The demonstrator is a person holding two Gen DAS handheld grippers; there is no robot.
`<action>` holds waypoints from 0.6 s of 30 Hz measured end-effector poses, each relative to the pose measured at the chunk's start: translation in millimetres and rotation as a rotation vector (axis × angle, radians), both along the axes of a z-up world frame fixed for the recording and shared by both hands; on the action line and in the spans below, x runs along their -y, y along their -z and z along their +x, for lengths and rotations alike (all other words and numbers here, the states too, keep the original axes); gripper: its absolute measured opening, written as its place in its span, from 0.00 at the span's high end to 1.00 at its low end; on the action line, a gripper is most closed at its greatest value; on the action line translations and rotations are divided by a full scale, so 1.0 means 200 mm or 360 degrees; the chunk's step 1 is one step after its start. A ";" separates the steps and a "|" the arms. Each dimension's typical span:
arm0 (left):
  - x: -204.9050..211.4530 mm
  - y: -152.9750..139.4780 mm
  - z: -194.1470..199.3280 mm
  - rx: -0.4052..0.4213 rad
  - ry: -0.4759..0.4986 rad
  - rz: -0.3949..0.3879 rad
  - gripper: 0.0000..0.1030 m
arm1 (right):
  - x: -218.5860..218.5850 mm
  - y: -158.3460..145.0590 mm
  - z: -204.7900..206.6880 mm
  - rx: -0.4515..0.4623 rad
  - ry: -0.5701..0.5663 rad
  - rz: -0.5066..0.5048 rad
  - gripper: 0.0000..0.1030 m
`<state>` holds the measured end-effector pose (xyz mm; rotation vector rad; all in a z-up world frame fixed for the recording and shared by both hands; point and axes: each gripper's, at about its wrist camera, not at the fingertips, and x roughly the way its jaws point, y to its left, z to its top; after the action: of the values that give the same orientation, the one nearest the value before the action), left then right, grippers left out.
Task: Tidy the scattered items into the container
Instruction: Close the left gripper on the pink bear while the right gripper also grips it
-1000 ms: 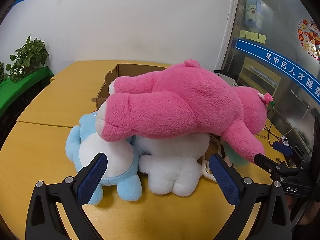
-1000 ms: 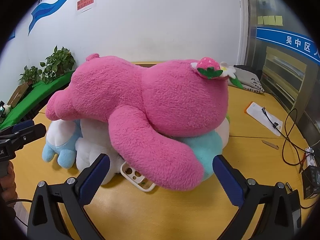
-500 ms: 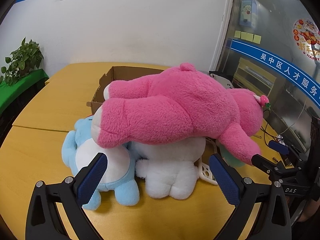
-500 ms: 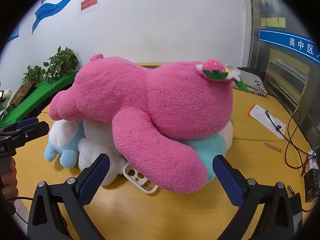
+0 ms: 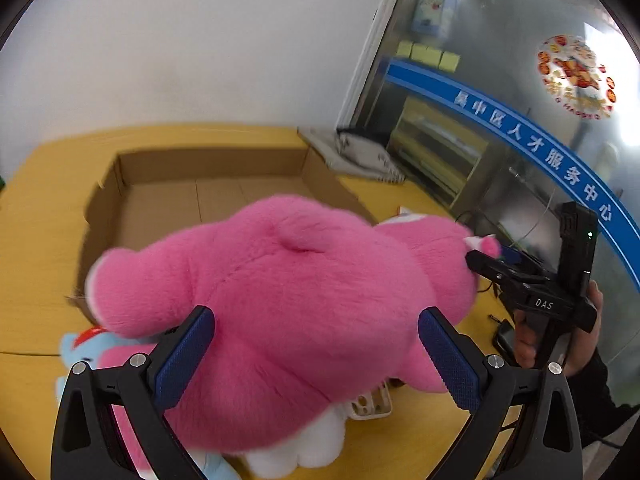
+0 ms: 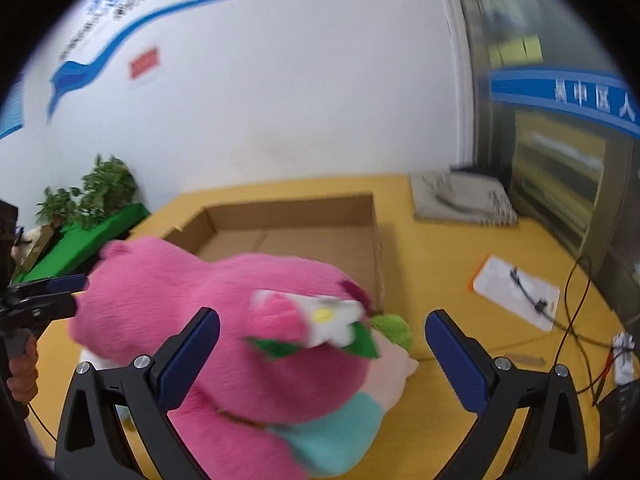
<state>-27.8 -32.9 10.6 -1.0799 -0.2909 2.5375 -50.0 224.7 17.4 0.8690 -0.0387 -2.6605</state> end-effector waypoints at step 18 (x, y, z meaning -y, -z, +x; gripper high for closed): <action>0.09 -0.05 0.07 -0.0111 0.0015 0.0143 0.46 | 0.13 0.06 0.01 -0.0053 -0.0287 -0.0206 0.55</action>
<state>-12.9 -51.2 20.5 -0.9547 -0.3766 2.5217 -47.2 198.5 5.5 0.7495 -0.1171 -2.4738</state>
